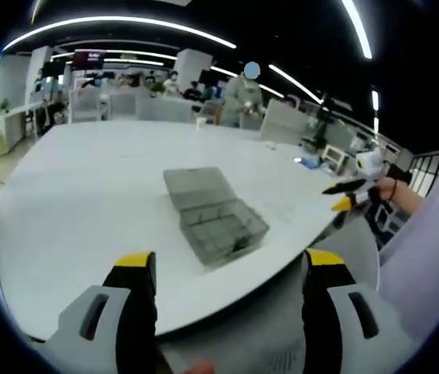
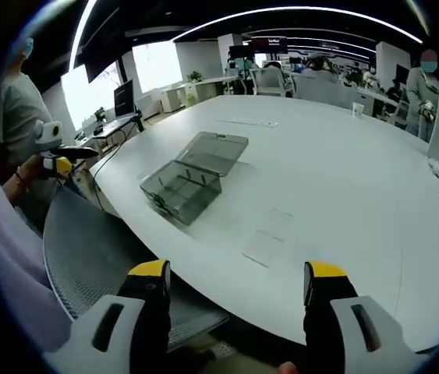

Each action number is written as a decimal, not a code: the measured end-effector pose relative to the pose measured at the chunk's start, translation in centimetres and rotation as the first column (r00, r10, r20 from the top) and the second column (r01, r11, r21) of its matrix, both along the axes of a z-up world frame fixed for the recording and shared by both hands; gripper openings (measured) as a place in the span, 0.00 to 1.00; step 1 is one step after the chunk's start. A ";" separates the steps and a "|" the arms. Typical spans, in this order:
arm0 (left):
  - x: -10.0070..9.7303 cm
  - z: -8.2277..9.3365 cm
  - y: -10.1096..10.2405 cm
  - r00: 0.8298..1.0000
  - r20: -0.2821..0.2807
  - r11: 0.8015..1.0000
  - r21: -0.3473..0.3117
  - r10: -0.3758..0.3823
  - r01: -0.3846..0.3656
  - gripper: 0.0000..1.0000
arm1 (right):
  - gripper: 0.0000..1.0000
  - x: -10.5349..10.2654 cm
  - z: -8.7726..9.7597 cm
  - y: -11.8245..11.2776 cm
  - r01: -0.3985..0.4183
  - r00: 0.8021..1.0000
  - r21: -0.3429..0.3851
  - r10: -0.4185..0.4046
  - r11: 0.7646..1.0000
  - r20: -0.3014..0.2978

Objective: Insert the divider into the dual guide fixture by aligning both edges with the guide slots and pushing it downward to the bottom, including one-sided entry, uneven engagement, binding, and posture correction.

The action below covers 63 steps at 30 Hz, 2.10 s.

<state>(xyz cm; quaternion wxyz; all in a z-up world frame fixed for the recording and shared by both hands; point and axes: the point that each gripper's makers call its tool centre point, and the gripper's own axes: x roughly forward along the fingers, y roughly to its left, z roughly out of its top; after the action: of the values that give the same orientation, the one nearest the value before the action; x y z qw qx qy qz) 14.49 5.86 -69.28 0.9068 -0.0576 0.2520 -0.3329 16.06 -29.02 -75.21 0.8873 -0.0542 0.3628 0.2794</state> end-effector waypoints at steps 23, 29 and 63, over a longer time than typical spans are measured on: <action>0.0 0.1 -0.2 1.000 0.000 1.000 -0.004 -0.008 0.008 0.74 | 0.67 0.0 0.1 0.1 -0.005 1.000 -0.009 0.005 1.000 -0.003; -0.1 0.1 -0.4 1.000 0.001 1.000 -0.005 -0.010 0.010 0.74 | 0.67 0.0 0.0 -0.3 0.000 1.000 -0.010 0.000 1.000 -0.005; 0.7 2.3 -2.4 0.999 0.042 0.997 -0.073 -0.026 0.029 0.71 | 0.62 0.2 1.1 1.5 0.007 1.000 -0.024 -0.006 1.000 0.019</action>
<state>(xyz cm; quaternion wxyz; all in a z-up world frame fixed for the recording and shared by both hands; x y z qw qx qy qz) 15.22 3.43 -66.95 0.9045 -0.0807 0.2215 -0.3553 16.27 -27.49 -74.15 0.8909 -0.0664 0.3581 0.2715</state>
